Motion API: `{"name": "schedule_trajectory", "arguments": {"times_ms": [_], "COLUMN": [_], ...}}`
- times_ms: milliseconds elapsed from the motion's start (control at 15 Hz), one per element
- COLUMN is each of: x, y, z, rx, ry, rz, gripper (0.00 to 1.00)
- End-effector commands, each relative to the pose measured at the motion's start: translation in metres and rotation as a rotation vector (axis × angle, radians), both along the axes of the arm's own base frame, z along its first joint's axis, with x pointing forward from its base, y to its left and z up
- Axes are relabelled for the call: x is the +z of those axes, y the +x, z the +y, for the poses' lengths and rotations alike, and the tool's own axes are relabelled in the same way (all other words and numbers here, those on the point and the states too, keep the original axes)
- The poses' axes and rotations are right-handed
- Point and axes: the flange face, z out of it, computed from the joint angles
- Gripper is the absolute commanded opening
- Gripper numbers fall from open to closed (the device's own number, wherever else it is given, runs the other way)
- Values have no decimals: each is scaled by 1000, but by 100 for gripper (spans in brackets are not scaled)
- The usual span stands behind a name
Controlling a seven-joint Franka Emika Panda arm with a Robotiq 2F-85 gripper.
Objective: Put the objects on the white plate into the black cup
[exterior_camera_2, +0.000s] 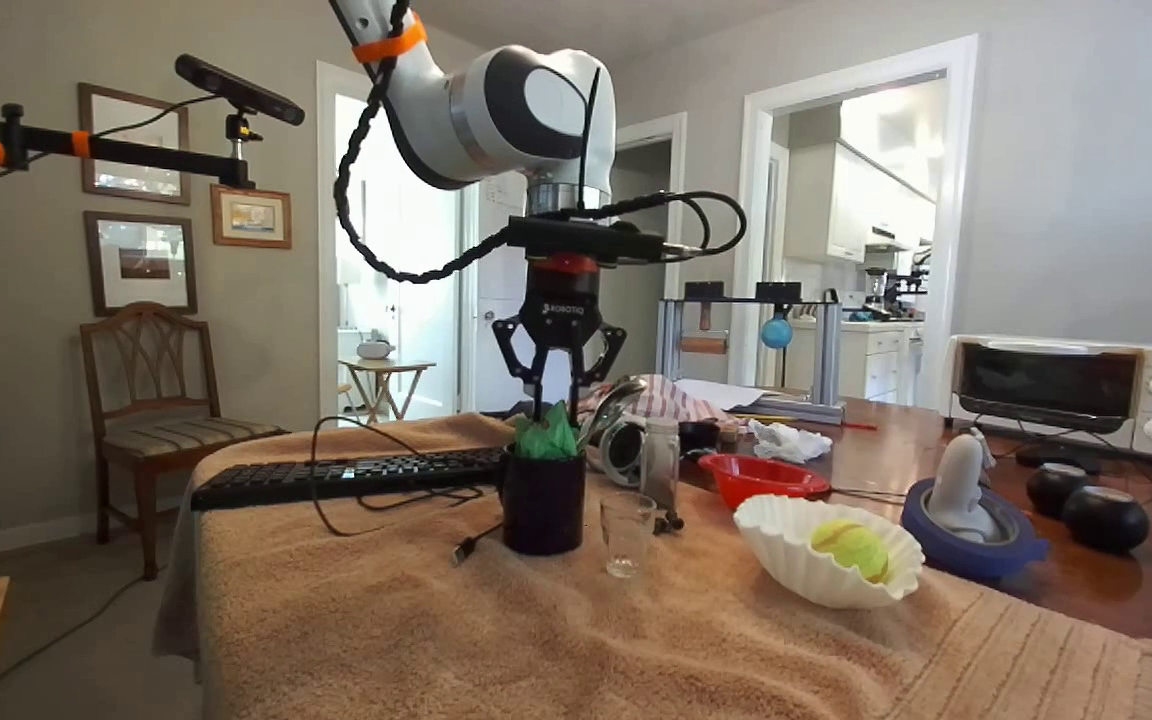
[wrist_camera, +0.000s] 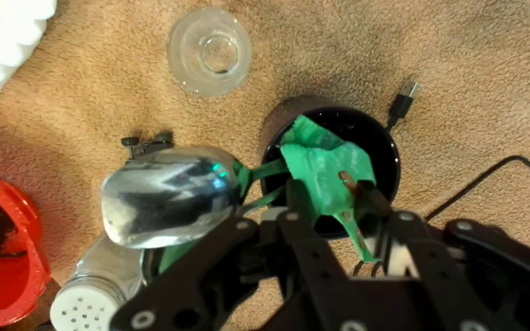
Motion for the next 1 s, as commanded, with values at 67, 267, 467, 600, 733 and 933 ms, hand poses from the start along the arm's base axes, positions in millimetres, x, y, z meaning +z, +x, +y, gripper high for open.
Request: {"name": "schedule_trajectory", "arguments": {"times_ms": [67,267,467,600,733,933], "x": [0,-11,-30,-44,-54,-52], "y": [0,-1,-5,-7,-7,-6], "z": [6,5,2,-2,-5,-4], "rx": [21,22,29,29,21,18], "ry": [-1,7,22,23,8,3], "rz": [-2,36,111,139,157,157], "gripper": [0,3,3,3,3,3]}}
